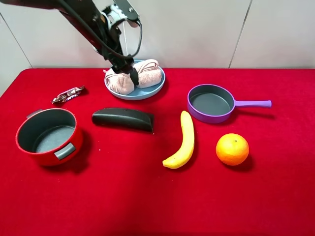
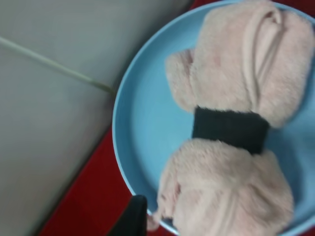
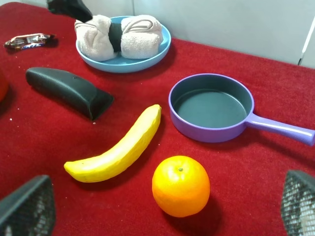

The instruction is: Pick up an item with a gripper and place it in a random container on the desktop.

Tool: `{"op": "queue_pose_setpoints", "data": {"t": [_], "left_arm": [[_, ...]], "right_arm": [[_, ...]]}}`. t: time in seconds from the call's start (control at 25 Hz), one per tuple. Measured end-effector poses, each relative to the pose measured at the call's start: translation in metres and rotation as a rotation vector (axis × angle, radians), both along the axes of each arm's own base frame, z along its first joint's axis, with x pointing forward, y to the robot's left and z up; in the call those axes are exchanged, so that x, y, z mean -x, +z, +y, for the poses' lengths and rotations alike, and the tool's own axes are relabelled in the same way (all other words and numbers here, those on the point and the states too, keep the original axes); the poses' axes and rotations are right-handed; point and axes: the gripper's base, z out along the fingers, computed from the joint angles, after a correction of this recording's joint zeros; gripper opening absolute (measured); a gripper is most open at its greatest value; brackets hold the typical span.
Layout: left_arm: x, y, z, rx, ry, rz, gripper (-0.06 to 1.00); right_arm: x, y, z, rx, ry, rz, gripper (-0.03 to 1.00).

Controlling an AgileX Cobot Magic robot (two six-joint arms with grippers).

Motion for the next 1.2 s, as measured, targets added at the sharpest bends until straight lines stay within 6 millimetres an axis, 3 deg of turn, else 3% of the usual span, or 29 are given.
{"op": "queue_pose_setpoints", "data": {"t": [0.56, 1.2], "left_arm": [[0.086, 0.081, 0.041, 0.077, 0.119, 0.060, 0.99], [0.198, 0.118, 0.096, 0.178, 0.281, 0.096, 0.99]], "right_arm": [[0.000, 0.000, 0.000, 0.000, 0.000, 0.000, 0.69], [0.000, 0.000, 0.000, 0.000, 0.000, 0.000, 0.69]]}}
